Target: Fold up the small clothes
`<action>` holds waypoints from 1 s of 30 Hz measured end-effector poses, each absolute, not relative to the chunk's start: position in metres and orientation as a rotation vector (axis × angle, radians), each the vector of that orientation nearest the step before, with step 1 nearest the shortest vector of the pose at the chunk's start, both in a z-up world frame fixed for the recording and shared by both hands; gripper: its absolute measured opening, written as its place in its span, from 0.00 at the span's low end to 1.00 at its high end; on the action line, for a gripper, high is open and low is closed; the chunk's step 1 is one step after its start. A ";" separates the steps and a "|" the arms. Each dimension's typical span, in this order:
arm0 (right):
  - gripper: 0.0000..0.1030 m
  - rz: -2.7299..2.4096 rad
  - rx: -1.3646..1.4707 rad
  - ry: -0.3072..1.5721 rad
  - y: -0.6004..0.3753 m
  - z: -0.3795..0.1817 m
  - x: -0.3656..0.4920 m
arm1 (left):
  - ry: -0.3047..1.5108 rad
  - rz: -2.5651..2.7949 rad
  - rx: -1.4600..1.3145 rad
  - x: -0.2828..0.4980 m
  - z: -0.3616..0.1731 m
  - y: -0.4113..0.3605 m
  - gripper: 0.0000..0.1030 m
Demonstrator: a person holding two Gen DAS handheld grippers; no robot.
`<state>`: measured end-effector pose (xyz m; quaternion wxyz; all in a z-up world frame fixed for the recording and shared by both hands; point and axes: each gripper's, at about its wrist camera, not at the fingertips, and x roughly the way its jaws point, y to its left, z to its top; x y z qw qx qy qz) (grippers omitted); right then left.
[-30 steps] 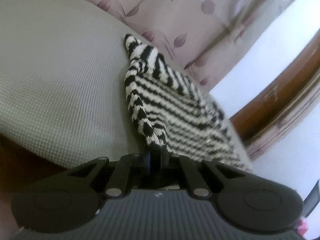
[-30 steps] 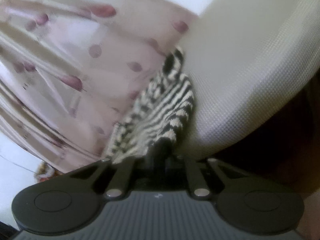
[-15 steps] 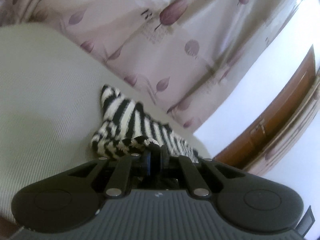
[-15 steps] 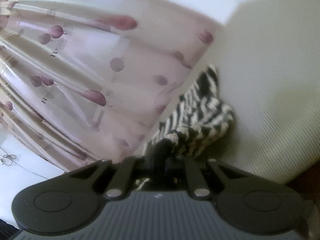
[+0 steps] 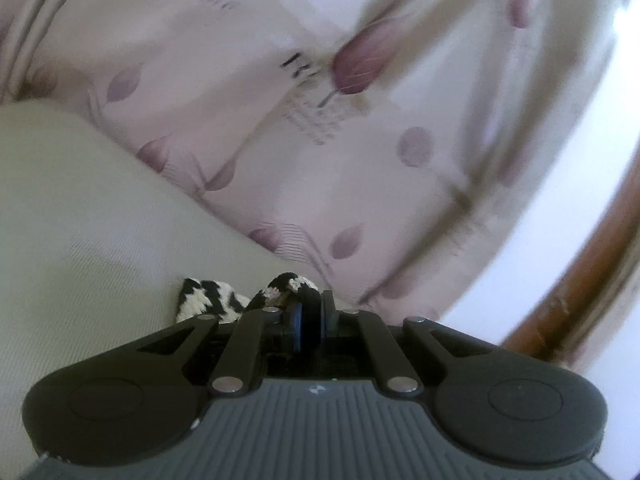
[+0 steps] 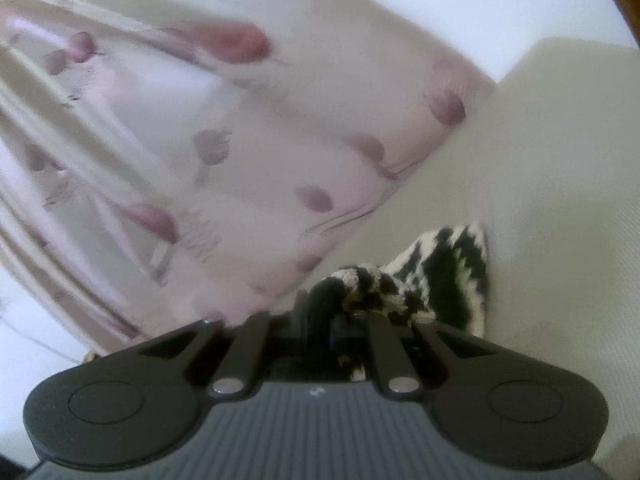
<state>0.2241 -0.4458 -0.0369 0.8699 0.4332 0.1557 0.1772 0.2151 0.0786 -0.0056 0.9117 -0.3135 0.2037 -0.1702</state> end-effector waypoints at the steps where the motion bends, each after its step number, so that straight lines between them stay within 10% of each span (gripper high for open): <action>1: 0.09 0.362 0.907 0.334 -0.448 -0.039 0.237 | 0.430 -0.335 -0.643 0.227 -0.009 0.077 0.07; 18: 0.13 0.300 1.060 0.420 -0.462 -0.108 0.355 | 0.531 -0.184 -0.583 0.323 -0.065 0.064 0.13; 21: 0.32 0.308 1.206 0.381 -0.475 -0.119 0.350 | 0.536 -0.176 -0.626 0.321 -0.067 0.067 0.51; 23: 0.63 0.312 1.312 0.299 -0.485 -0.127 0.338 | 0.495 -0.115 -0.629 0.315 -0.063 0.071 0.89; 30: 0.65 0.307 1.132 0.241 -0.485 -0.108 0.284 | 0.455 -0.129 -0.511 0.289 -0.041 0.077 0.89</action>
